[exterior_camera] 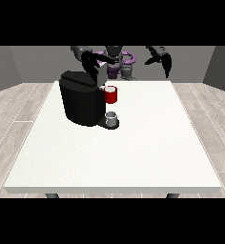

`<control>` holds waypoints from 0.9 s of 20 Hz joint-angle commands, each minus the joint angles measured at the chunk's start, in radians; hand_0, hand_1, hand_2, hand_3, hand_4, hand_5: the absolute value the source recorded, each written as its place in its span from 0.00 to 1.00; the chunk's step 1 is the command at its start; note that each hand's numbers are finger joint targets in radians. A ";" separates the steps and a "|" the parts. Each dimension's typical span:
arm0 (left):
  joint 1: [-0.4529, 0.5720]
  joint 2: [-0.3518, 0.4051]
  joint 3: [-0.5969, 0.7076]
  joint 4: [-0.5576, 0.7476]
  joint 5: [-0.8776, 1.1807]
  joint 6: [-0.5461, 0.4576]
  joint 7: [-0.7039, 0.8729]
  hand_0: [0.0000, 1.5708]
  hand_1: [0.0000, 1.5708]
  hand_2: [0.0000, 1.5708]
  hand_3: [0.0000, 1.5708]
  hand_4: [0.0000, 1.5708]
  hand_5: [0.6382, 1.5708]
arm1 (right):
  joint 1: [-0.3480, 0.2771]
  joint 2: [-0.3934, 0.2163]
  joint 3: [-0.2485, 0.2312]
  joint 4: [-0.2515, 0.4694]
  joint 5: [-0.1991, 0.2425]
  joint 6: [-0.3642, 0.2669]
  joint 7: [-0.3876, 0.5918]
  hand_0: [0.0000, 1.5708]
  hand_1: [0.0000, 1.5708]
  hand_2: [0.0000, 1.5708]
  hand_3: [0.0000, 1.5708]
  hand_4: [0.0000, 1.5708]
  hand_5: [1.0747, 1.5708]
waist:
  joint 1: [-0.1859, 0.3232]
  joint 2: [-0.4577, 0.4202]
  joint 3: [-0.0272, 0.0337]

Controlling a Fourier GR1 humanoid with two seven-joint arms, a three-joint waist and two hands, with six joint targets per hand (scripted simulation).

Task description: Insert the coffee pod into the coffee machine and close the lid

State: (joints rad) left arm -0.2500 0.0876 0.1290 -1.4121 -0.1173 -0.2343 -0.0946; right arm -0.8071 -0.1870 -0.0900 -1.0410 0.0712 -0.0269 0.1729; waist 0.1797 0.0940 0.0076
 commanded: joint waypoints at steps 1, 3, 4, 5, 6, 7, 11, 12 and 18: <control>-0.030 0.005 -0.015 0.004 -0.003 -0.016 -0.012 0.00 0.00 0.00 0.00 0.21 1.00 | -0.092 0.060 0.057 -0.012 0.030 -0.010 -0.021 0.00 0.00 0.00 0.00 0.00 1.00 | 0.071 0.029 -0.0081; -0.013 -0.008 -0.027 -0.011 0.007 -0.026 -0.013 0.00 0.00 0.00 0.00 0.25 1.00 | -0.055 0.054 0.081 -0.024 0.063 -0.014 -0.049 0.00 0.00 0.00 0.00 0.00 1.00 | 0.101 0.027 -0.0077; -0.045 0.009 -0.005 0.010 0.020 -0.031 -0.001 0.00 0.00 0.00 0.00 0.25 1.00 | -0.080 0.069 0.092 -0.047 0.077 -0.038 -0.024 0.00 0.00 0.00 0.00 0.07 1.00 | 0.101 0.032 -0.0082; -0.028 0.011 -0.013 0.003 0.001 -0.023 -0.055 0.00 0.00 0.00 0.00 0.24 1.00 | -0.109 0.020 0.063 -0.050 0.062 -0.011 -0.005 0.00 0.00 0.00 0.00 0.06 1.00 | 0.120 0.051 -0.0083; -0.044 0.008 -0.020 -0.015 0.019 -0.042 -0.017 0.00 0.00 0.00 0.00 0.26 1.00 | -0.092 0.012 0.069 -0.049 0.074 -0.008 -0.010 0.00 0.00 0.00 0.00 0.05 1.00 | 0.131 0.042 -0.0076; -0.056 -0.003 -0.041 -0.019 0.003 -0.036 -0.001 0.00 0.00 0.00 0.00 0.28 1.00 | -0.145 -0.006 0.054 -0.049 0.073 -0.013 0.023 0.00 0.00 0.00 0.00 0.13 1.00 | 0.166 0.054 -0.0075; -0.090 -0.014 -0.049 -0.015 0.011 -0.042 -0.025 0.00 0.00 0.00 0.00 0.25 1.00 | -0.177 -0.050 0.041 -0.073 0.082 0.008 0.018 0.00 0.00 0.00 0.00 0.17 1.00 | 0.183 0.107 -0.0073; -0.072 -0.002 -0.039 -0.002 0.007 -0.041 -0.042 0.00 0.00 0.00 0.00 0.27 1.00 | -0.181 -0.044 0.041 -0.085 0.092 -0.012 0.058 0.00 0.00 0.00 0.00 0.15 1.00 | 0.196 0.091 -0.0081; -0.139 -0.019 -0.054 -0.001 0.015 -0.046 -0.008 0.00 0.00 0.00 0.00 0.23 1.00 | -0.183 -0.053 0.049 -0.159 0.115 -0.015 0.122 0.00 0.00 0.00 0.00 0.06 1.00 | 0.246 0.129 -0.0070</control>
State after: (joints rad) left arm -0.3517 0.0748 0.0789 -1.4187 -0.1036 -0.2822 -0.1164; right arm -0.8849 -0.3390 -0.1089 -1.1484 0.2062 -0.0537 0.4207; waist 0.3362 0.2004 0.0309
